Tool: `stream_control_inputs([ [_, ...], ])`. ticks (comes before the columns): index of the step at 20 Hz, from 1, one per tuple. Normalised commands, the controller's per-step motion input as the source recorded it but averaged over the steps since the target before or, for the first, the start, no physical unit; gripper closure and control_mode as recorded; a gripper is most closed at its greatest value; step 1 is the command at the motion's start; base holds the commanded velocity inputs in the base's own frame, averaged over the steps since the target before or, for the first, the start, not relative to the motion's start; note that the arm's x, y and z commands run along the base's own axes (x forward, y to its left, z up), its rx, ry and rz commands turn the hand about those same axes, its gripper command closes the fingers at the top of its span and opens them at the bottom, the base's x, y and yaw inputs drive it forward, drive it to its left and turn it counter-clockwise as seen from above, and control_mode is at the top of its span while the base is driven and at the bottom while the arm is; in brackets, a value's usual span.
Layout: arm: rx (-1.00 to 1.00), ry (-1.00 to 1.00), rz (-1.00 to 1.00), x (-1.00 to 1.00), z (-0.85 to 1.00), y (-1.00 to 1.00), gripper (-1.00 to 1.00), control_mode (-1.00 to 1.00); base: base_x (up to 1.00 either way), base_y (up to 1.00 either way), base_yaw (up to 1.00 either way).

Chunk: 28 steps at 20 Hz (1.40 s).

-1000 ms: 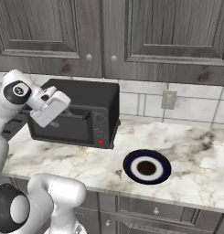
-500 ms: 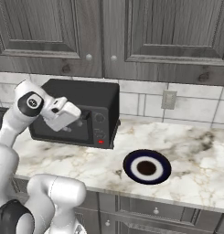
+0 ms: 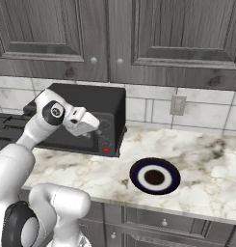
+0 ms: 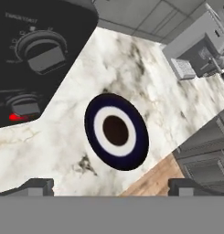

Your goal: Pick up the bagel from the plate, place it on the toaster oven rack, close the door, and set the timer.

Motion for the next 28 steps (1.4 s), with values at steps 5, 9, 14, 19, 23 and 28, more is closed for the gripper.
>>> stream_control_inputs([
  [5,0.0,-0.13,0.0,0.5,-0.05,-0.15,-1.0,-1.0,0.0,0.0,0.0],
  [9,0.0,-0.1,0.0,0.26,-0.16,0.0,-1.0,-1.0,0.0,0.0,0.0],
  [14,0.0,-0.09,0.0,0.09,-0.27,0.0,-1.0,-1.0,0.0,0.0,0.0],
  [19,0.0,-0.05,0.0,0.35,-0.18,0.0,-1.0,-1.0,0.0,0.0,0.0],
  [23,0.0,0.0,0.0,0.55,-0.11,0.0,-1.0,-1.0,0.0,0.0,0.0],
  [28,-0.02,0.04,0.0,0.46,-0.25,0.0,-1.0,-1.0,0.0,0.0,0.0],
])
